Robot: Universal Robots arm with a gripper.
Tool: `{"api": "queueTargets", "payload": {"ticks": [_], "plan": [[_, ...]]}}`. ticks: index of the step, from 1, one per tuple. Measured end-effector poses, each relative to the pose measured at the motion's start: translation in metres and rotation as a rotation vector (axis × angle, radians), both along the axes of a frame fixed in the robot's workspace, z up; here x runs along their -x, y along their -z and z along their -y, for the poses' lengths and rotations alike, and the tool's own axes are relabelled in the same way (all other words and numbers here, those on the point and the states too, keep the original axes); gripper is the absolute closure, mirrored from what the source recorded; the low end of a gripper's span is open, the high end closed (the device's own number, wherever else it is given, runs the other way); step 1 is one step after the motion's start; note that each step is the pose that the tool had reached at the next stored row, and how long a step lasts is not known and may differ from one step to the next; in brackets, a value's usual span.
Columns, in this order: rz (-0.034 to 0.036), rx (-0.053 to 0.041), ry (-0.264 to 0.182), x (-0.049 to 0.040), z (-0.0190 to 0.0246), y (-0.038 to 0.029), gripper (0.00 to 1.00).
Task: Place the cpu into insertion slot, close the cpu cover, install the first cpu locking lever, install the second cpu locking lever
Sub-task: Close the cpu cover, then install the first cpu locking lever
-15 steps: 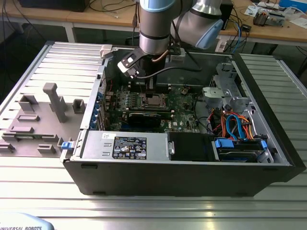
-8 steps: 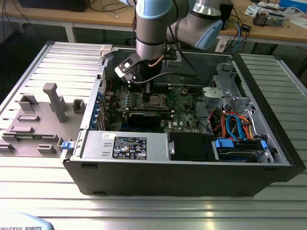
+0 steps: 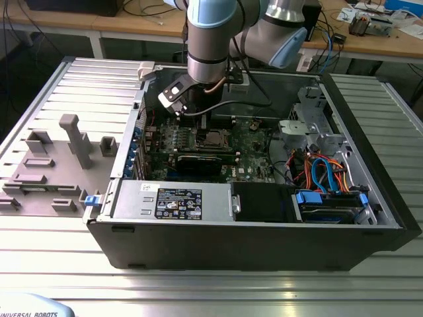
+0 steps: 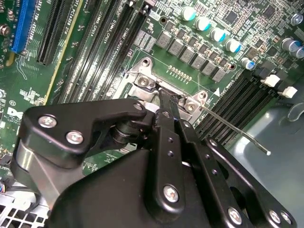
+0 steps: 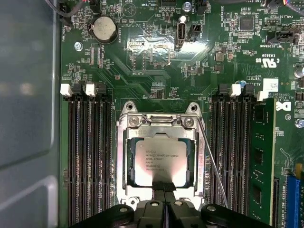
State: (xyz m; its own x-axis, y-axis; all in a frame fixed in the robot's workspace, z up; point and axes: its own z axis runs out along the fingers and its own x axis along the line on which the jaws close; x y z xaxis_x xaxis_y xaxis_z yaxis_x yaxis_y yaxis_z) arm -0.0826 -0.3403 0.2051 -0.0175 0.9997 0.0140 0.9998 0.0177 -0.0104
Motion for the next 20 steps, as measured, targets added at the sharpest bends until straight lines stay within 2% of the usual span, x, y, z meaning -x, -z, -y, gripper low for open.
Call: {"api": "queueTargets", "payload": {"ticks": [5, 8, 14, 20], "plan": [[0.0000, 0.0001, 0.000, 0.0000, 0.0000, -0.0086, 0.89], [-0.0010, 0.0002, 0.000, -0.0047, 0.0000, -0.0089, 0.89], [-0.0038, 0.0003, 0.000, -0.0251, 0.0001, -0.0089, 0.89], [-0.0038, 0.0001, 0.000, -0.0285, 0.0000, -0.0088, 0.89]]}}
